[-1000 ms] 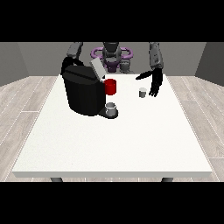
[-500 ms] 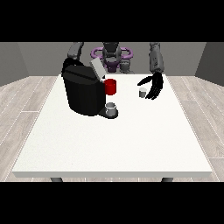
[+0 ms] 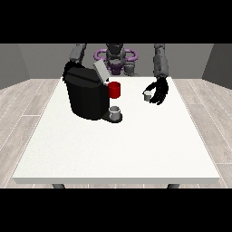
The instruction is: Insert the coffee pod into the coffee machine and close the lid
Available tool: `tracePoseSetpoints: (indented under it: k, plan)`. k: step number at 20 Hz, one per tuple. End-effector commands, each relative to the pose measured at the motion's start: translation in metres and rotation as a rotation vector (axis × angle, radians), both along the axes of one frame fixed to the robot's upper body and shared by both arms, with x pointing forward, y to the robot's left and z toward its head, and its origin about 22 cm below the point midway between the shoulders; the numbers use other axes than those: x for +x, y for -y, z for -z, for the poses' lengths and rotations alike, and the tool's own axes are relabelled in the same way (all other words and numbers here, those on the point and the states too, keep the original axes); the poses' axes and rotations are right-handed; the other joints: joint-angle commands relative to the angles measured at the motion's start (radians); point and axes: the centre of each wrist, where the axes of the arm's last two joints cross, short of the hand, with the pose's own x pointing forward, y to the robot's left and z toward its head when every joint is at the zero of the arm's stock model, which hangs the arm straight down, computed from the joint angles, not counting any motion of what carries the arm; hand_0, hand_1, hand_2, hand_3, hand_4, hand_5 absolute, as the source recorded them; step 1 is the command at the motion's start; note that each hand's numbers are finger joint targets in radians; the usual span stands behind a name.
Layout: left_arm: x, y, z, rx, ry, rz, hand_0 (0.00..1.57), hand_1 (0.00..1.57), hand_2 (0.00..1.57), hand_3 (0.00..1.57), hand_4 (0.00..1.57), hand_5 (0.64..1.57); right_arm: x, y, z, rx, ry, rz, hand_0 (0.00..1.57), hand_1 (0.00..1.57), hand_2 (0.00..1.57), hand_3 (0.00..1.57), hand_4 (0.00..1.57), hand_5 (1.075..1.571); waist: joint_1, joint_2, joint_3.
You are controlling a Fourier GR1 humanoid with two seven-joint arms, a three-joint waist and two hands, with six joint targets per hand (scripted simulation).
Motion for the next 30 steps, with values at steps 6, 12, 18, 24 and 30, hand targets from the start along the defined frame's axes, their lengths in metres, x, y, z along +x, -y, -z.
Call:
tracePoseSetpoints:
  k: [6, 12, 18, 24, 30]
  plan:
    - [-0.004, 0.009, 0.019, 0.119, -0.024, 0.003, 0.99, 0.99, 1.09, 0.87, 0.29, 1.571, -0.001, 0.000, -0.003, 0.022, -0.043, 0.000, 0.00, 0.00, 0.00, 0.00, 0.49, 1.571, -0.016, -0.050, -0.0025]
    - [0.018, 0.005, -0.010, 0.163, 0.002, 0.064, 1.17, 1.17, 1.29, 1.18, 0.41, 1.571, 0.006, 0.009, 0.010, 0.037, -0.017, 0.017, 0.00, 0.00, 0.00, 0.00, 0.43, 1.571, 0.007, -0.008, -0.0022]
    - [0.032, 0.004, -0.035, 0.103, 0.039, 0.172, 1.48, 1.48, 1.47, 1.41, 0.63, 1.571, 0.004, 0.006, 0.006, 0.048, -0.098, 0.024, 0.00, 0.00, 0.00, 0.00, 0.50, 1.571, 0.008, -0.087, -0.0023]
    - [0.055, 0.035, -0.075, 0.093, 0.041, 0.253, 1.29, 1.29, 1.36, 1.34, 0.56, 1.571, -0.007, 0.017, 0.038, 0.036, -0.139, 0.026, 0.00, 0.00, 0.00, 0.00, 0.44, 1.571, 0.029, -0.126, -0.0018]
    - [0.067, 0.031, -0.098, 0.087, 0.084, 0.227, 1.26, 1.26, 1.33, 1.29, 0.54, 1.571, -0.001, -0.007, 0.017, 0.028, -0.074, -0.034, 0.00, 0.00, 0.00, 0.00, 0.49, 1.571, -0.037, -0.102, -0.0024]
